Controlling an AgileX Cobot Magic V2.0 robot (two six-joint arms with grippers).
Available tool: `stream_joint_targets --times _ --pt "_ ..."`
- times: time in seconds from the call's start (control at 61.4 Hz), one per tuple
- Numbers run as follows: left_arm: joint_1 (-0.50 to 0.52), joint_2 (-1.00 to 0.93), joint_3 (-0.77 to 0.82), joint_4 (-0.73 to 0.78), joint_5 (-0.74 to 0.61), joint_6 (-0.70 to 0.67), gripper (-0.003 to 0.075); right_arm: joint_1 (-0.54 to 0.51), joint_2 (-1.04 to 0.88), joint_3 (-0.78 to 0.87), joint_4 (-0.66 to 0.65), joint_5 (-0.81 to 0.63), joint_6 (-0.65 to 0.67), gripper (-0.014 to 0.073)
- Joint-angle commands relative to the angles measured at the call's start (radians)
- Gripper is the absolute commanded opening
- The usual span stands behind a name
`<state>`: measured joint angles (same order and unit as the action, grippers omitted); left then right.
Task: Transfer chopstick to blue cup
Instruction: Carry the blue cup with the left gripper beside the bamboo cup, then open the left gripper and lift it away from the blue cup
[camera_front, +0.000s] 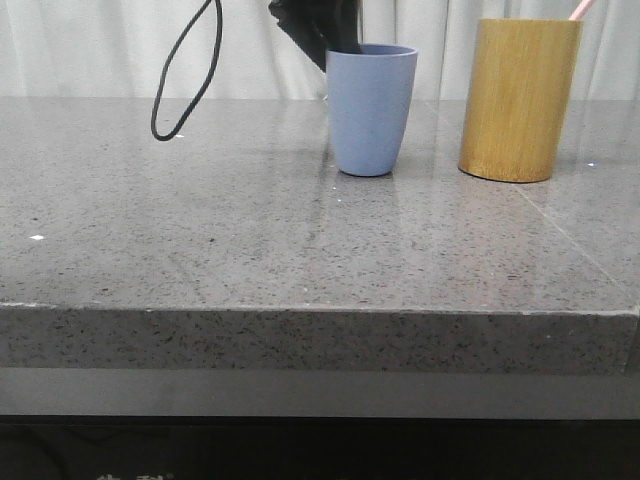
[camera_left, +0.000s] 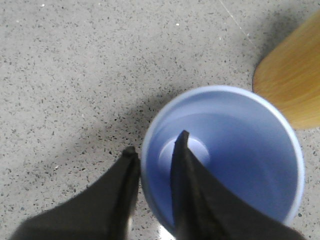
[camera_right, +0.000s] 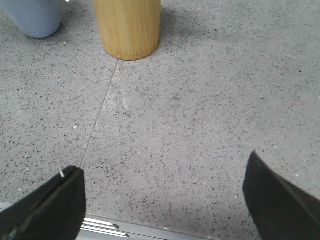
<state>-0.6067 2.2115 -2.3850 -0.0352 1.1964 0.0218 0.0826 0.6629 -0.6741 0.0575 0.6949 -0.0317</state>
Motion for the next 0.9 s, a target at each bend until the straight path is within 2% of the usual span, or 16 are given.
stream_joint_targets --times 0.0,0.374,0.505,0.684,0.879 --pt "-0.006 -0.063 -0.034 -0.006 -0.051 -0.003 0.0251 -0.001 0.004 -0.03 -0.006 -0.055 -0.011 0.0645" --pt "0.006 -0.122 -0.032 -0.006 -0.013 -0.003 0.0263 -0.002 0.004 -0.042 -0.006 -0.058 -0.01 0.0645" --pt "0.029 -0.185 -0.015 -0.053 -0.015 -0.003 0.0263 -0.005 0.006 -0.085 -0.018 -0.064 0.026 0.0645" --pt "0.062 -0.306 0.1 -0.06 -0.018 -0.003 0.0263 -0.084 0.048 -0.17 -0.025 -0.061 0.074 0.0645" --pt "0.086 -0.461 0.261 0.046 -0.016 -0.003 0.0263 -0.21 0.139 -0.264 0.072 -0.058 0.07 0.0645"
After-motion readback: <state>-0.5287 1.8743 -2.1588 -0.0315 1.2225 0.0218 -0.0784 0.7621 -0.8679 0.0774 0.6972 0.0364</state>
